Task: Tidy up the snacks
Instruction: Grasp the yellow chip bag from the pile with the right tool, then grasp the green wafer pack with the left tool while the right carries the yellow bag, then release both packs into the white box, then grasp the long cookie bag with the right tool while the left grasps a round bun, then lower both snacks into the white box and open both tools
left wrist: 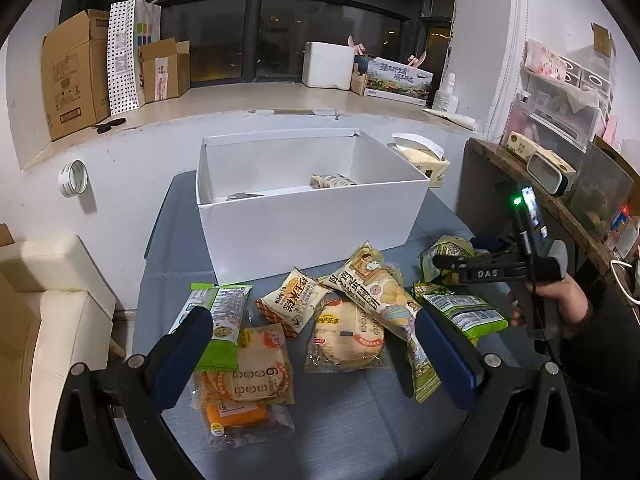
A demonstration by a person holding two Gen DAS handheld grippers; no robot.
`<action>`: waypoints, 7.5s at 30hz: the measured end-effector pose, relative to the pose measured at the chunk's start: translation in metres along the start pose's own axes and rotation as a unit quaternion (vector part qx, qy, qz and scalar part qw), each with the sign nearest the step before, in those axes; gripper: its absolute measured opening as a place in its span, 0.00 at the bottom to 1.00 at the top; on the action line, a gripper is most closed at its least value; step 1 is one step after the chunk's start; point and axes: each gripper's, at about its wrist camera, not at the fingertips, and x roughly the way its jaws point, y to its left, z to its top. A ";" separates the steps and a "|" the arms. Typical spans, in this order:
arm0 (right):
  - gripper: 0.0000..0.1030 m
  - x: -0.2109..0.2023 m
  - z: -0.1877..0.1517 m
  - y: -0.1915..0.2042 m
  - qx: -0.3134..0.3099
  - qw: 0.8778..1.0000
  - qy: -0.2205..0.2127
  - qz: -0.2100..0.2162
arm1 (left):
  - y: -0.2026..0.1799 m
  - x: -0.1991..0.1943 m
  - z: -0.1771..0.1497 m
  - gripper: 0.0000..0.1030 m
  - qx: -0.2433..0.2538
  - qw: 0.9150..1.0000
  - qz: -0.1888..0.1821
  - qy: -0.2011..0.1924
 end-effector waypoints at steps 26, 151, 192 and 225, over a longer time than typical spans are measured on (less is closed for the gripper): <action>0.56 -0.111 -0.036 0.024 0.023 0.991 -0.104 0.083 | 0.063 0.030 -0.010 1.00 -0.021 0.997 0.046 0.055; 0.37 0.006 -0.018 0.158 -0.183 0.977 0.070 0.088 | 0.042 -0.007 -0.035 1.00 -0.044 0.996 0.069 0.027; 0.37 -0.110 -0.056 0.079 -0.044 0.992 -0.042 0.108 | 0.053 0.099 -0.046 0.75 -0.027 0.984 0.082 0.155; 0.42 0.010 0.182 0.094 0.008 0.994 -0.024 0.102 | 0.074 0.155 0.187 0.95 -0.025 0.997 0.065 0.044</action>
